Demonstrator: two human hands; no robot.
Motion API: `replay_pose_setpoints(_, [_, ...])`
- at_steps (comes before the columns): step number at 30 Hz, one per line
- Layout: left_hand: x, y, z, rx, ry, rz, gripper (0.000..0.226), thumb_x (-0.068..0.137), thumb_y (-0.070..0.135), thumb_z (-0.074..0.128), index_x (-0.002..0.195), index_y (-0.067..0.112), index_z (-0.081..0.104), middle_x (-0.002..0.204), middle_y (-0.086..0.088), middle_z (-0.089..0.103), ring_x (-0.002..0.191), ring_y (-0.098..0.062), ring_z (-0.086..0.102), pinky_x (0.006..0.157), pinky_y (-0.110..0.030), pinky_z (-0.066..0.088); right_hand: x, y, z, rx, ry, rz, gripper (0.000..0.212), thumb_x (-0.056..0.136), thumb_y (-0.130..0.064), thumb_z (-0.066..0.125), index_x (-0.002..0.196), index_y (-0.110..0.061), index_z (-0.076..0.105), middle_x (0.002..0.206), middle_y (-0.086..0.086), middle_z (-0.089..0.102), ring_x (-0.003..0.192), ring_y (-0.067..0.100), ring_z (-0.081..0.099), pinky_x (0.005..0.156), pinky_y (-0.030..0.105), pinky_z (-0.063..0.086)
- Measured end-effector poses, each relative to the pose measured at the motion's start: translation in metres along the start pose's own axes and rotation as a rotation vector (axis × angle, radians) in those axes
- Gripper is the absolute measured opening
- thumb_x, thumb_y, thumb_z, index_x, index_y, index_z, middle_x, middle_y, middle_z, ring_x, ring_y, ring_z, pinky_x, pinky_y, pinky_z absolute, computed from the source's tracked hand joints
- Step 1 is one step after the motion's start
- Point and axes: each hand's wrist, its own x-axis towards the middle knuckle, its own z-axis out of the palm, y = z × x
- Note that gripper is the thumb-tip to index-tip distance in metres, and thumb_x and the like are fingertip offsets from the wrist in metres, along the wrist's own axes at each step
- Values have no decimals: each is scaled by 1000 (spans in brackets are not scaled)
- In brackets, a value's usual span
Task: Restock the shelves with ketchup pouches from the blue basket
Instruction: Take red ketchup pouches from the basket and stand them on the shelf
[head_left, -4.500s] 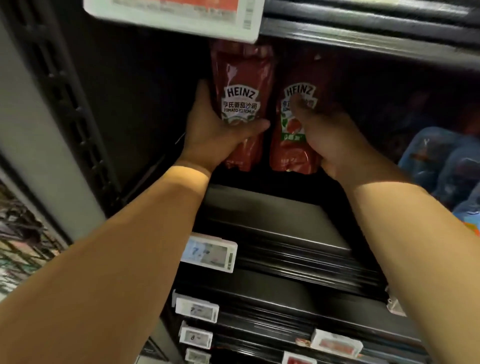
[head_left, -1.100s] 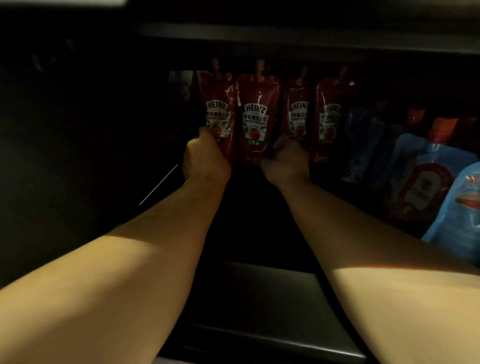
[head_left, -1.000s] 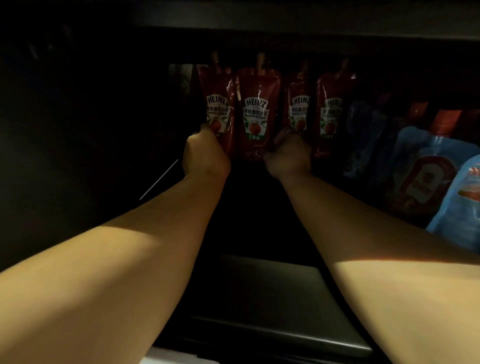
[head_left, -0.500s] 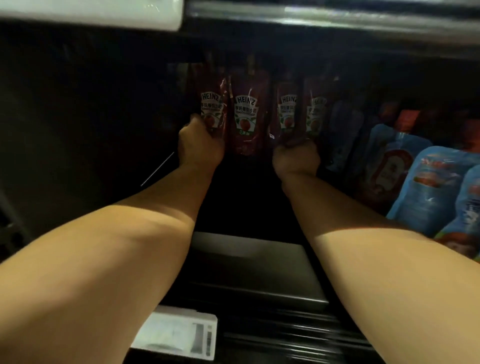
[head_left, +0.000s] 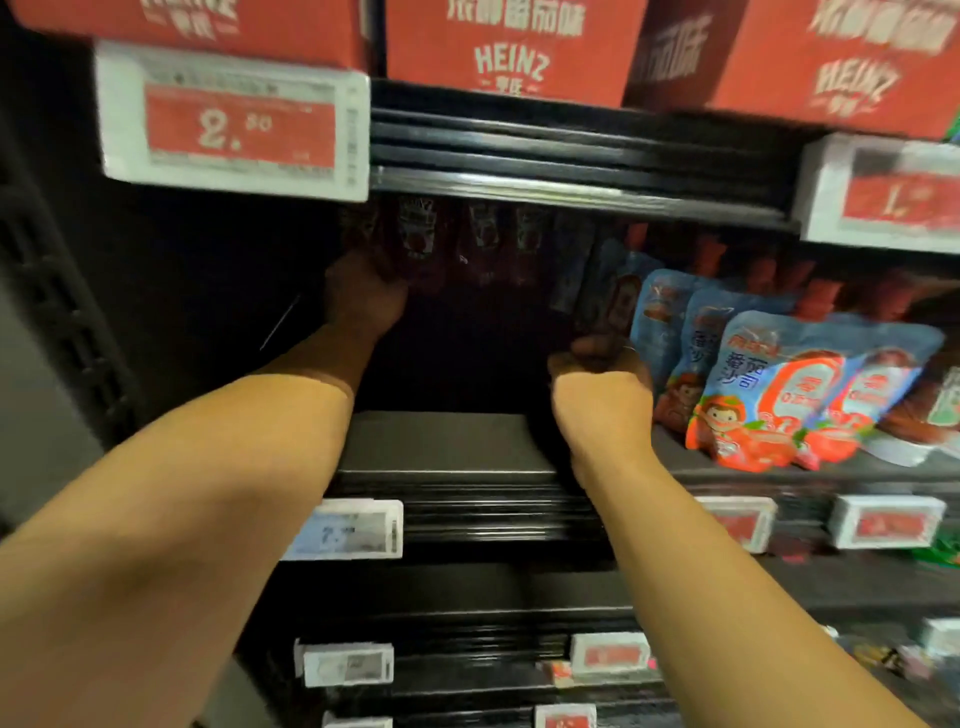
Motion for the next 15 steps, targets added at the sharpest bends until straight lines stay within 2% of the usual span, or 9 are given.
replay_pose_setpoints(3, [-23, 3, -11, -14, -123, 46, 19, 89, 14, 68, 105, 6, 74, 117, -17, 71, 114, -32, 64, 101, -35, 48, -12, 1, -22, -42, 2, -11, 11, 79, -16, 69, 83, -22, 61, 71, -7, 63, 64, 7, 57, 56, 21, 42])
replay_pose_setpoints(6, [-48, 2, -25, 7, -185, 65, 22, 85, 7, 71, 107, 5, 73, 116, -16, 71, 113, -31, 64, 99, -31, 47, -21, -2, -39, -143, -38, -83, 7, 81, -20, 69, 84, -20, 62, 69, -10, 63, 61, -2, 54, 50, 5, 37])
replay_pose_setpoints(9, [-79, 5, -46, 3, -155, 12, 23, 85, 7, 71, 107, 8, 73, 113, -13, 72, 108, -28, 66, 96, -28, 46, -34, -6, -54, -206, -144, -182, 19, 83, -16, 67, 79, -29, 54, 77, -12, 61, 68, -1, 55, 59, 5, 38])
replay_pose_setpoints(12, [-115, 11, -67, 24, -168, 4, 23, 86, 7, 72, 109, 9, 73, 113, -12, 72, 107, -27, 66, 92, -24, 43, -52, -4, -70, -271, -344, -390, 23, 84, -10, 60, 90, -31, 54, 86, -7, 59, 70, 4, 56, 68, 15, 45])
replay_pose_setpoints(15, [-161, 28, -89, 3, -145, 11, 20, 87, 10, 72, 107, 14, 75, 104, -6, 74, 94, -18, 66, 88, -22, 46, -70, 2, -95, -257, -481, -500, 31, 86, -9, 61, 98, -36, 54, 95, -9, 59, 84, 7, 60, 76, 15, 49])
